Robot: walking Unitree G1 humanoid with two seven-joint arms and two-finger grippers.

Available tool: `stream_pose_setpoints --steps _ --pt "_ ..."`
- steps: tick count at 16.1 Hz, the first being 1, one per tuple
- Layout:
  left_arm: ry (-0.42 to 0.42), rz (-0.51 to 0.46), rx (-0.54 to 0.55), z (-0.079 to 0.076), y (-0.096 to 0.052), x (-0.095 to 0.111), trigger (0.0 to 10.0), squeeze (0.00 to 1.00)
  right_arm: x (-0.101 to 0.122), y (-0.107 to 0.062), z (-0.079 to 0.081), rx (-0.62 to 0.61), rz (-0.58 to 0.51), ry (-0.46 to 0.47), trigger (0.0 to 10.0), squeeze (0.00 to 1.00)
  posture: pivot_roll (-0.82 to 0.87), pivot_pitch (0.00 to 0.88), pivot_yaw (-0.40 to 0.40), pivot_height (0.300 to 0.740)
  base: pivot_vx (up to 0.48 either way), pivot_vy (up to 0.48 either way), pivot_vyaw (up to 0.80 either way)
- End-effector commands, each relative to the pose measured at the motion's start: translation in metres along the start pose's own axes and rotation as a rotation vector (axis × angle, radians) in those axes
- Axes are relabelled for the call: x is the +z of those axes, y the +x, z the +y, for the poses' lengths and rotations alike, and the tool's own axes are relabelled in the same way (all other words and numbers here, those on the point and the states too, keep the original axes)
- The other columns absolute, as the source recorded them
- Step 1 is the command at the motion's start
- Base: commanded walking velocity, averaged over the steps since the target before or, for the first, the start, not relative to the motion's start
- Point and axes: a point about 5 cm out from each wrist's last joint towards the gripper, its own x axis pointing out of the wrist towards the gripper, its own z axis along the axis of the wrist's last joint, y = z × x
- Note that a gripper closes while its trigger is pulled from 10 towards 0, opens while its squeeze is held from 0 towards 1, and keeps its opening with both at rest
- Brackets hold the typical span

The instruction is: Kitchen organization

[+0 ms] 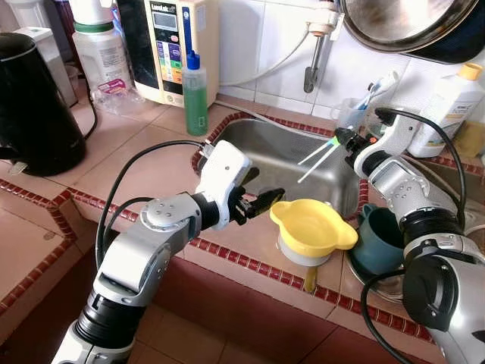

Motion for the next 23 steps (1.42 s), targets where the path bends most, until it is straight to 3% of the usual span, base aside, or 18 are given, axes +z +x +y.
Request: stream_pose_setpoints --steps 1,7,12,13,14,16,19,21,23 --pt "0.021 0.003 -0.015 -0.004 -0.001 0.002 10.0 0.00 0.007 0.000 0.003 0.020 -0.024 0.013 10.0 1.00 -0.07 0.000 -0.043 0.736 0.000 0.000 0.00" --pt "0.014 0.010 -0.023 -0.005 -0.002 0.001 10.0 0.00 0.008 0.001 0.005 0.044 -0.034 0.034 10.0 1.00 -0.07 0.000 -0.045 0.736 0.000 0.000 0.00" --pt "0.012 0.012 -0.018 -0.003 -0.003 0.001 10.0 0.00 0.011 0.001 0.005 0.040 -0.046 -0.012 10.0 1.00 -0.07 0.000 -0.045 0.736 0.000 0.000 0.00" --pt "0.010 0.023 -0.002 0.000 -0.004 -0.001 10.0 0.00 0.015 0.000 0.007 0.047 -0.076 -0.045 10.0 0.09 -0.07 0.000 -0.045 0.736 0.000 0.000 0.00" --pt "0.012 0.029 0.013 0.001 -0.004 -0.002 10.0 0.00 0.016 0.000 0.007 0.053 -0.087 -0.052 10.0 0.00 -0.07 0.000 -0.044 0.736 0.000 0.000 0.00" --pt "-0.022 0.075 0.113 0.012 -0.002 -0.009 10.0 0.00 0.020 -0.002 0.014 0.104 -0.108 -0.112 10.0 0.00 -0.08 0.000 -0.041 0.736 0.000 0.000 0.00" --pt "-0.060 0.118 0.173 0.019 -0.001 -0.016 10.0 0.00 0.018 -0.007 0.025 0.195 -0.113 -0.240 10.0 0.00 -0.08 0.000 -0.038 0.736 0.000 0.000 0.00" --pt "-0.062 0.133 0.199 0.022 -0.002 -0.020 10.0 0.00 0.008 -0.021 0.032 0.279 -0.089 -0.410 10.0 0.00 -0.09 0.000 -0.035 0.736 0.000 0.000 0.00" --pt "-0.063 0.136 0.215 0.025 -0.004 -0.020 10.0 0.00 0.004 -0.032 0.034 0.300 -0.112 -0.462 10.0 0.00 -0.09 0.000 -0.032 0.736 0.000 0.000 0.00"
